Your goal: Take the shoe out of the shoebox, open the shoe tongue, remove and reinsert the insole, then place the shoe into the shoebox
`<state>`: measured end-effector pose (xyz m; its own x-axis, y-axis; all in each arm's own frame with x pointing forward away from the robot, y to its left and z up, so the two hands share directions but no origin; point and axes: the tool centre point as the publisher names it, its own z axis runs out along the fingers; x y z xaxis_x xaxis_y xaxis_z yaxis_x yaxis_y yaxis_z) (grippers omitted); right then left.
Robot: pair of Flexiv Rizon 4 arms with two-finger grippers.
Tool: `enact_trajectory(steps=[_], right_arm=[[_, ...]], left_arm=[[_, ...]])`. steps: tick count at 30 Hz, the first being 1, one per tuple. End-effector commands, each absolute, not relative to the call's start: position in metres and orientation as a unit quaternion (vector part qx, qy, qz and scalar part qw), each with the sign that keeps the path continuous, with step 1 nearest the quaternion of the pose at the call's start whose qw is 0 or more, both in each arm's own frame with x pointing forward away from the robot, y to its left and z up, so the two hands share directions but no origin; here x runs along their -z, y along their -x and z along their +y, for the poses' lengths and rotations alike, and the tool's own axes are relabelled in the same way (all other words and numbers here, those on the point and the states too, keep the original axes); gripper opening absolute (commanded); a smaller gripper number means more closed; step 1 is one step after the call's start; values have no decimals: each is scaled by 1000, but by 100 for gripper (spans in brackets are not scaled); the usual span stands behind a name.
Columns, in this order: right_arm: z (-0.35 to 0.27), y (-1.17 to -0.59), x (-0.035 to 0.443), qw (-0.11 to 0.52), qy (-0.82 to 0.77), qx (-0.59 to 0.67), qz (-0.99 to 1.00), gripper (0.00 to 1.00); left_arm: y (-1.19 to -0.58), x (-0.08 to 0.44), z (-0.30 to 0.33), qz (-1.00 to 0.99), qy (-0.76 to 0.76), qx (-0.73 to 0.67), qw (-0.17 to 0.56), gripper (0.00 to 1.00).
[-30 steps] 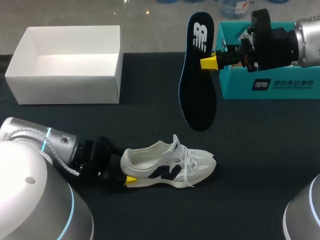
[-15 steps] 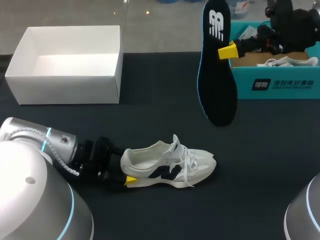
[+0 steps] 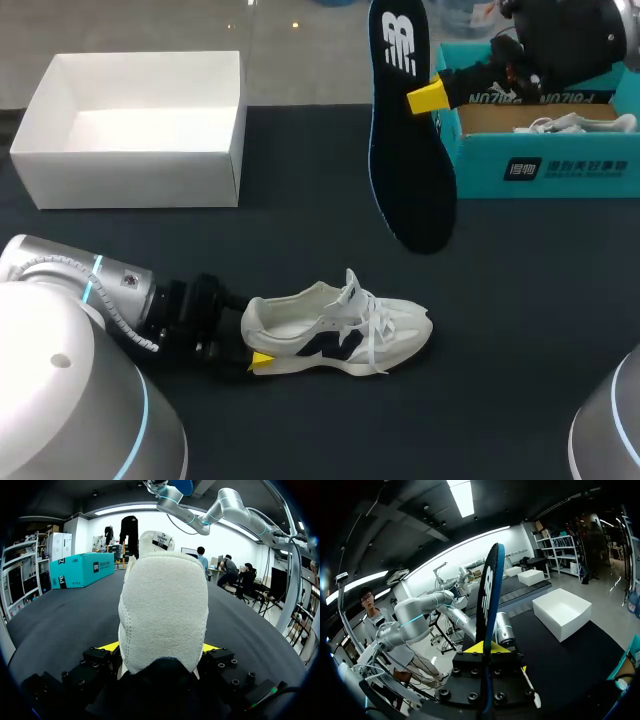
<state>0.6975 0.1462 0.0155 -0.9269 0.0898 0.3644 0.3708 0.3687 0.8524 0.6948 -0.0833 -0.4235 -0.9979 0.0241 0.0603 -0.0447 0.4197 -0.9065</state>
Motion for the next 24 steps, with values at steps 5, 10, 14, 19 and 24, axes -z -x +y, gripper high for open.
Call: enact_trajectory(steps=[5,10,14,19,24], right_arm=[[155,-683,-18,115,156,547,-815,0],[155,-683,-18,115,156,547,-815,0],[155,-683,-18,115,156,547,-815,0],[155,-683,-18,115,156,547,-815,0],[154,-676,-5,120,163,550,-810,0]], left_arm=[[-694,425,-84,-842,-7,-538,31,0],[-694,425,-84,-842,-7,-538,31,0],[-694,425,-84,-842,-7,-538,31,0],[-694,425,-84,-842,-7,-538,31,0],[-694,425,-84,-842,-7,-538,31,0]])
